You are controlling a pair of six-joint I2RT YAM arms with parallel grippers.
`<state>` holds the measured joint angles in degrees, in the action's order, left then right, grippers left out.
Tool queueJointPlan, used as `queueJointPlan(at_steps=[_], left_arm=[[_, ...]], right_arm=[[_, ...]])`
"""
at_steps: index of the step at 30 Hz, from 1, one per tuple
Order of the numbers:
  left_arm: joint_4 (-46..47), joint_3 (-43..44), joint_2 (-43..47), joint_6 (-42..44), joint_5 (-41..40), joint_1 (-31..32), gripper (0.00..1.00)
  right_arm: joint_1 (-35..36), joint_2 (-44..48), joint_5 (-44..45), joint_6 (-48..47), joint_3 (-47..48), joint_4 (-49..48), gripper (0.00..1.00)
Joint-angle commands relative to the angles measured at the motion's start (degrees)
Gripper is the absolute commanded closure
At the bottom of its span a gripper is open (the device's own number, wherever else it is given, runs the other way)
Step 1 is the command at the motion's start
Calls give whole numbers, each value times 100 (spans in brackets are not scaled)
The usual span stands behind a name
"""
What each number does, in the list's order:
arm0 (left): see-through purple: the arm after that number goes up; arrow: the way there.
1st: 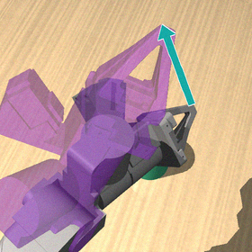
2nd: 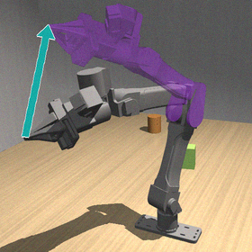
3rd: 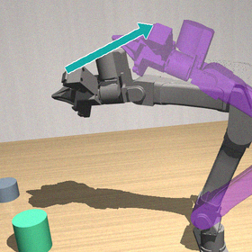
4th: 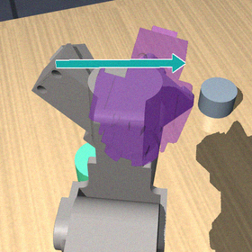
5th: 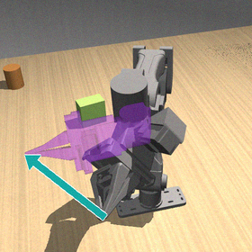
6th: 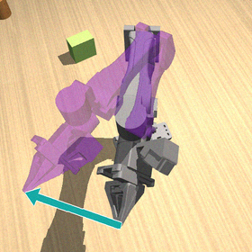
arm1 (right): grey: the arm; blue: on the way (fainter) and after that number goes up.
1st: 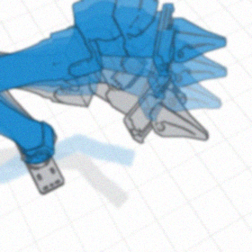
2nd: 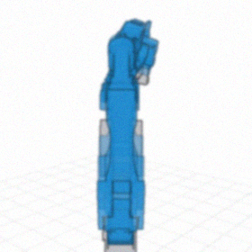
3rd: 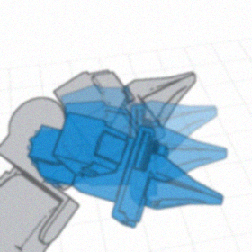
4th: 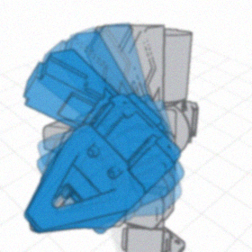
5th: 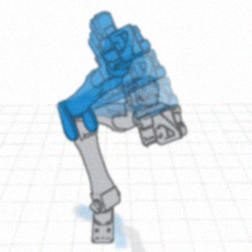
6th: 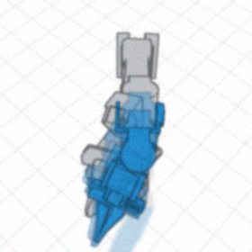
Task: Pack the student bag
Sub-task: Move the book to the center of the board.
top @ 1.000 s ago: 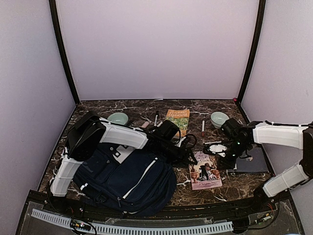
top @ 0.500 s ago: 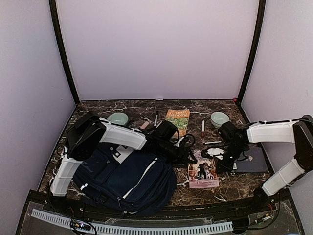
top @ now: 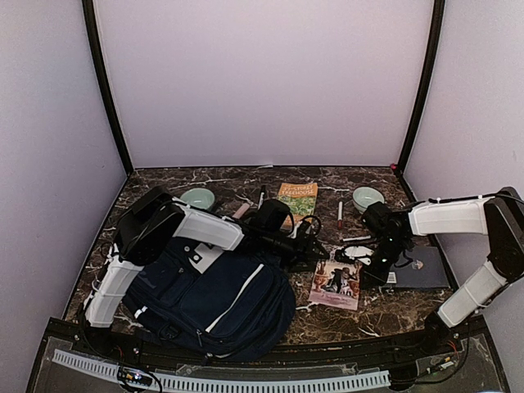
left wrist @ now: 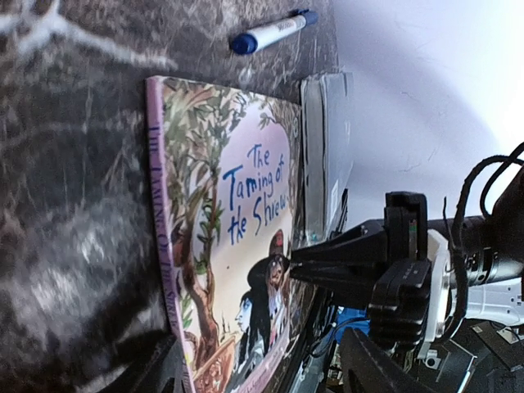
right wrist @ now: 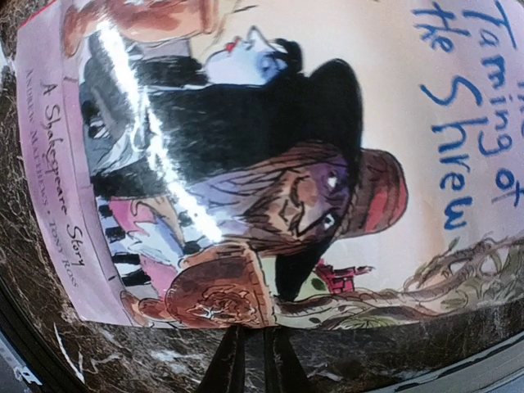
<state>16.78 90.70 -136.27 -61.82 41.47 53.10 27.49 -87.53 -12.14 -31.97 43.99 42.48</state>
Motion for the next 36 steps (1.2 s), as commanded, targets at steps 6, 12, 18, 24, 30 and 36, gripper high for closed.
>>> queueJointPlan(at_steps=[6, 12, 18, 24, 30, 36], left_arm=[[995, 50, -348, -515, 355, 190, 43], [1632, -358, -121, -940, 679, 218, 49], [1489, -637, 319, -762, 594, 218, 51], [1328, -813, 703, -417, 325, 210, 50], [1118, -829, 866, -172, -1, 120, 49], [1178, -826, 870, -172, -478, -26, 48]], right_arm=[[202, -584, 76, 89, -377, -1163, 90], [205, -578, 125, 164, -367, -1224, 89], [203, -618, 124, 238, -238, -1259, 89], [203, -790, -32, 302, 30, -1189, 88], [208, -1002, -203, 446, 412, -1111, 88], [208, -1371, -277, 716, 1058, -1125, 87]])
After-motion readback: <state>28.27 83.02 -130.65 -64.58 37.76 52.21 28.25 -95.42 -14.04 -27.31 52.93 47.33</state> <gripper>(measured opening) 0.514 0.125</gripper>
